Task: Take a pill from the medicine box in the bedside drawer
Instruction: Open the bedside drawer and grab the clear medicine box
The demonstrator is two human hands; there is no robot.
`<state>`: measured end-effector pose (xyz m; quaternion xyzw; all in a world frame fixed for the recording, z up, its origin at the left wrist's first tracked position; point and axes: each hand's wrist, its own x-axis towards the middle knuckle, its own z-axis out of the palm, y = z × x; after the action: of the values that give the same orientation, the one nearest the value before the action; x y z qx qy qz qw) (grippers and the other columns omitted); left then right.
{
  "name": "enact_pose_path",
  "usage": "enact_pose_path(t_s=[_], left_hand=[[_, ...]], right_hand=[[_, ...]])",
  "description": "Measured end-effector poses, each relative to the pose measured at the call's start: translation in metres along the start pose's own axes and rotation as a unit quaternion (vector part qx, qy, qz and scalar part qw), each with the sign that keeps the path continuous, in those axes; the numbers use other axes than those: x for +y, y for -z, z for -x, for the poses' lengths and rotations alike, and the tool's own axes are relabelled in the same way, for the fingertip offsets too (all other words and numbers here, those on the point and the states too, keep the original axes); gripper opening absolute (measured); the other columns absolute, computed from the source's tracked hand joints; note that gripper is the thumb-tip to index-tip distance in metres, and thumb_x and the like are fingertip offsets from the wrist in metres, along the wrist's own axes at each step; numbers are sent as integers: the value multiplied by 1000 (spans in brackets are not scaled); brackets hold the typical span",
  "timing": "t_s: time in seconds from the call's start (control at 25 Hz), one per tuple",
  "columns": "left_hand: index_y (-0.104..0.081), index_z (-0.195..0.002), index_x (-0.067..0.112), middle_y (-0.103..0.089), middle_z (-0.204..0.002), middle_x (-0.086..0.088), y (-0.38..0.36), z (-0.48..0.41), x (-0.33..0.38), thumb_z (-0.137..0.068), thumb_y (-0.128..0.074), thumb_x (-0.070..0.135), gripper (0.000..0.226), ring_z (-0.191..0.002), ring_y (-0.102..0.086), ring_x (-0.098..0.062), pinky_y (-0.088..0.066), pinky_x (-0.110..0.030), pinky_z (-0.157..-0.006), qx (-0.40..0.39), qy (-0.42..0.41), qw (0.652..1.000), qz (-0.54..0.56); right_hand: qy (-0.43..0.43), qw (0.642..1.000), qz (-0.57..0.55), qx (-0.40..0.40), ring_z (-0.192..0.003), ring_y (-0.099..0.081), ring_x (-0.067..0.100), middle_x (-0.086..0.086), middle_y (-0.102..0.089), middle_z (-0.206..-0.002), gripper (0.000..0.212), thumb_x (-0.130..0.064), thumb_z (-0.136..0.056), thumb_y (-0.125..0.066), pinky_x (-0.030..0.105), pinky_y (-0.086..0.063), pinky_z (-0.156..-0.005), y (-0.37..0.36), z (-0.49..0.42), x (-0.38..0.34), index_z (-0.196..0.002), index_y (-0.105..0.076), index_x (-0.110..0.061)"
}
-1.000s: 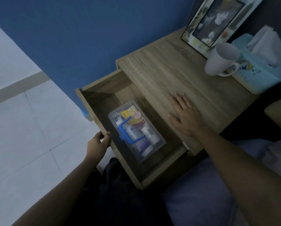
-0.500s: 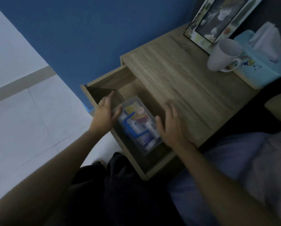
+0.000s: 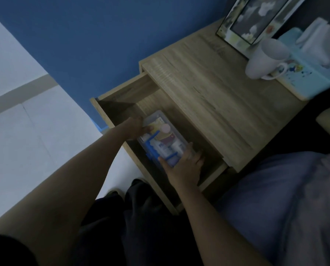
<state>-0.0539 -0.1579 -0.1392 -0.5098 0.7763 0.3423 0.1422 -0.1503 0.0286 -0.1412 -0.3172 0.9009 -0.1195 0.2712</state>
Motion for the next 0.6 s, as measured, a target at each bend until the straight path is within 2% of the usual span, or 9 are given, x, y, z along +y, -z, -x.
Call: enact_pose_path(t_s=[0.16, 0.28, 0.4, 0.6], left_hand=[[-49, -126, 3, -55, -127, -22, -3, -14, -11, -88, -49, 51, 61, -112, -56, -35, -46, -47, -97, -6, -3, 1000, -1], [-54, -122, 4, -58, -124, -20, -5, -19, -18, -87, -47, 55, 62, -110, -58, -33, -47, -45, -97, -17, -7, 1000, -11], [-51, -125, 4, -55, -128, -20, -5, -20, -20, -87, -48, 54, 63, -115, -55, -34, -44, -44, -99, -15, -6, 1000, 4], [-56, -117, 0, -60, -119, -22, 11, -12, -15, -89, -47, 50, 58, -108, -58, -35, -46, -40, -93, 8, -18, 1000, -19]], right_hand=[[-53, 994, -93, -14, -132, -28, 41, 12, 6, -154, 116, -69, -63, -67, 47, -47, -91, -5, 4, 1, -142, 11, -36], [-94, 984, -152, -16, -124, -40, 38, 17, -4, -151, 119, -63, -62, -72, 45, -51, -87, -10, 9, -1, -142, 11, -37], [-96, 977, -191, -10, -123, -43, 34, 17, -17, -148, 117, -59, -63, -74, 44, -52, -87, -13, 9, -3, -143, 9, -36], [-92, 977, -193, 17, -115, -48, 31, 18, -22, -145, 115, -62, -62, -73, 35, -48, -75, -12, 16, -12, -141, 7, -38]])
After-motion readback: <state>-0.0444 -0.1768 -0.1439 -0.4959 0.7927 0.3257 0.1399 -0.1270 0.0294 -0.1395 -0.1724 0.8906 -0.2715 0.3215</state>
